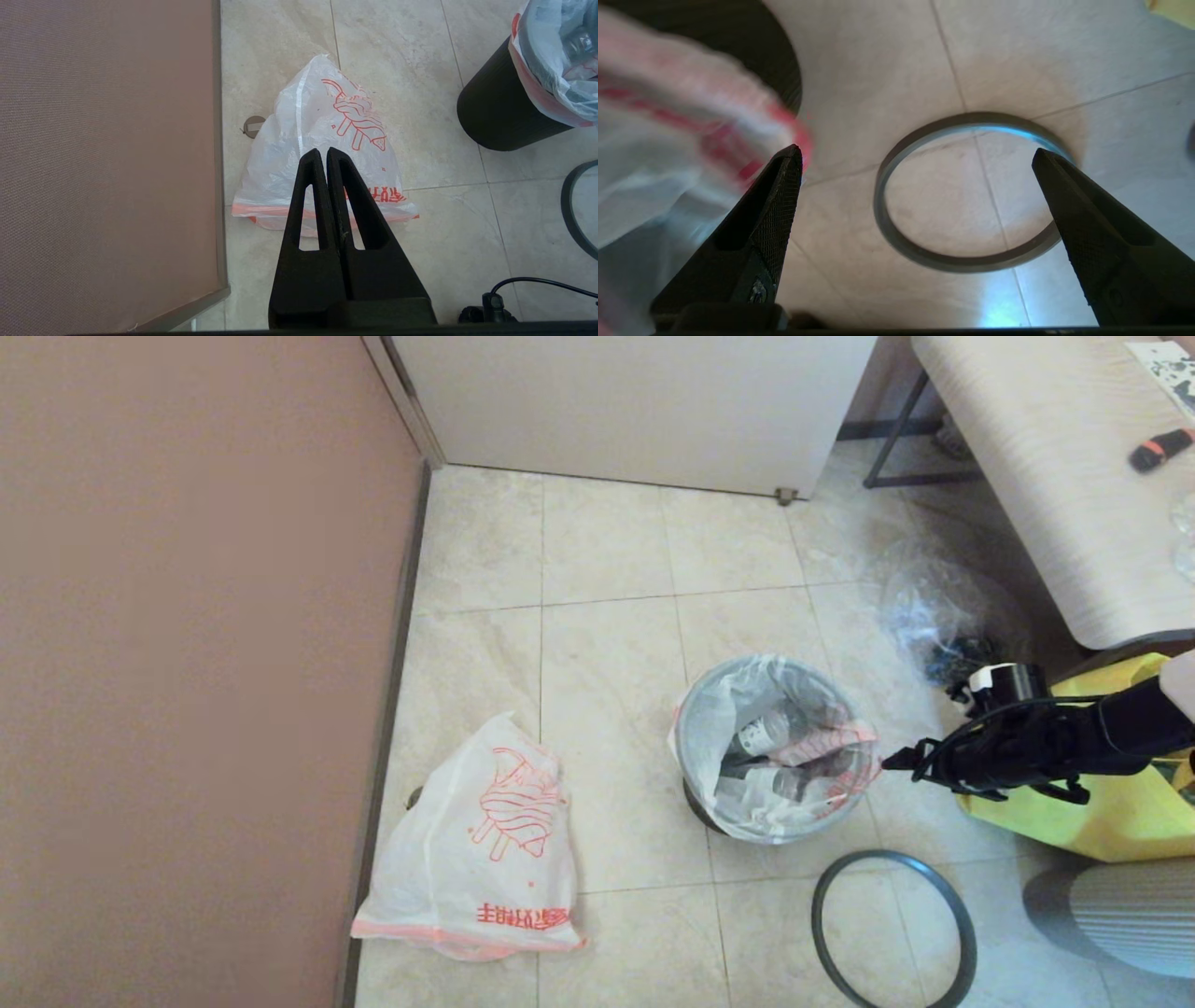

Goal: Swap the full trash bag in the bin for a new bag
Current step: Place the trash bag on the floor

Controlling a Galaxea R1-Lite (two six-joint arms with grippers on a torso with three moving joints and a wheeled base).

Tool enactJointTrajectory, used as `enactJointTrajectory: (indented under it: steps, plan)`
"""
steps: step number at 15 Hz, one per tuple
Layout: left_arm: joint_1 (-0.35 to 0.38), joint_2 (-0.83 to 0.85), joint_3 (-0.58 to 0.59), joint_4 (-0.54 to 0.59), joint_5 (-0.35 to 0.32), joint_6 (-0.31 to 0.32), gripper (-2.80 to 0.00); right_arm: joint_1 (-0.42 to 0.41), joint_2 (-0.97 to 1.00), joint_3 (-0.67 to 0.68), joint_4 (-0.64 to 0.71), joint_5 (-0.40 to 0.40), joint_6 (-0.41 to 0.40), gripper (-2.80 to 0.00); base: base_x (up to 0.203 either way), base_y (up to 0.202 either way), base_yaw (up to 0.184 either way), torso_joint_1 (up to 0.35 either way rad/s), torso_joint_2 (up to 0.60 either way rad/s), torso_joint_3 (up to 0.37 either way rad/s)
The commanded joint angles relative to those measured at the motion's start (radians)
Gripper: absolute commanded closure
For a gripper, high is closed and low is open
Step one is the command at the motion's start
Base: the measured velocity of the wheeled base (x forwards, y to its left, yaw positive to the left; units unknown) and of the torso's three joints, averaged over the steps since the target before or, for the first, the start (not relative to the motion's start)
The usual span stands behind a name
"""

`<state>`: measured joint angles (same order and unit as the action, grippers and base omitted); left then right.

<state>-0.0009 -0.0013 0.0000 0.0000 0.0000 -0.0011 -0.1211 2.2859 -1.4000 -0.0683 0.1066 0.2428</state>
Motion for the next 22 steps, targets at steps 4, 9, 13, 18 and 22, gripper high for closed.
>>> enactJointTrajectory:
  steps: [4,9,13,18,22]
  plan:
    - [0.001,0.001,0.000,0.000,0.000,0.000,0.00,-0.001,0.050,-0.061,0.002,-0.014,0.003,-2.80,0.000,0.000,0.000,0.000,0.00,0.000]
    - [0.001,0.001,0.000,0.000,0.000,0.000,0.00,0.001,0.071,-0.091,0.005,-0.016,0.003,-2.80,0.000,0.000,0.000,0.000,0.00,0.000]
    - [0.001,0.001,0.000,0.000,0.000,0.000,0.00,0.006,0.073,-0.091,0.008,-0.015,0.035,-2.80,0.000,0.000,0.000,0.000,0.00,0.000]
    - [0.001,0.001,0.000,0.000,0.000,0.000,0.00,0.009,0.054,-0.082,0.012,-0.015,0.035,-2.80,0.000,0.000,0.000,0.000,0.00,0.000]
    - [-0.001,0.001,0.000,0.000,0.000,0.000,0.00,0.008,0.040,-0.068,0.012,-0.016,0.035,-2.80,0.000,0.000,0.000,0.000,0.00,0.000]
